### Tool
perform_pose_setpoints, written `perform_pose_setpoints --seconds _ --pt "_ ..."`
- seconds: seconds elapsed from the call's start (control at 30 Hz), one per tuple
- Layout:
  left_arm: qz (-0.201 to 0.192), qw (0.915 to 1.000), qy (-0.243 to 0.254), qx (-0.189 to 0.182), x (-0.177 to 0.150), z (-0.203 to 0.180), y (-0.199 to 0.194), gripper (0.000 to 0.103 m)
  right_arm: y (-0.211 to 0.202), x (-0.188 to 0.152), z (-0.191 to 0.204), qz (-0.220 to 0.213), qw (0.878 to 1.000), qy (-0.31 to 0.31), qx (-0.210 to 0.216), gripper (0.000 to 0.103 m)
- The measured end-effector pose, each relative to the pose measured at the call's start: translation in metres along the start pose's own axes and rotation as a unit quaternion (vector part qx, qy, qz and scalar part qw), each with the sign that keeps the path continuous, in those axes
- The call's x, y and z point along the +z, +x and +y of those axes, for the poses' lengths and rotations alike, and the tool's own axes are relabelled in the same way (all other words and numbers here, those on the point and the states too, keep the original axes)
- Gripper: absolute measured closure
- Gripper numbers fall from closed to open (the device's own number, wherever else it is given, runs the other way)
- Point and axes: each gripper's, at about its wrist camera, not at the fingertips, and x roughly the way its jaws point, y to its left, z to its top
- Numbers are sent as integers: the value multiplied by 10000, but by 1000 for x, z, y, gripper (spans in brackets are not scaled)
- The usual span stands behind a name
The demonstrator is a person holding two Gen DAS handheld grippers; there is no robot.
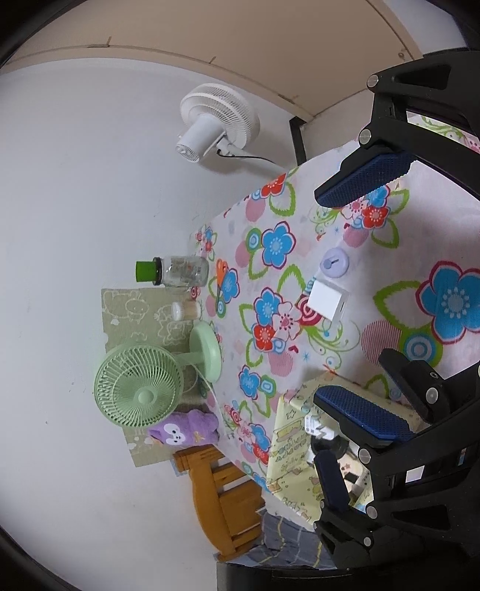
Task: Organize rigid objects
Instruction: 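Move both tools back from the box toward the white cube and lavender device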
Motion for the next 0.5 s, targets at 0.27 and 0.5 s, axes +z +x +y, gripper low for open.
perform_pose_setpoints --seconds 0.27,0.5 --pt "-70 9999 135 55 -1 -22 18 0 12 -7 -14 43 9998 -166 39 5" --pt "-59 9999 125 55 1 -31 36 0 26 -9 -27 119 9997 -214 8 4"
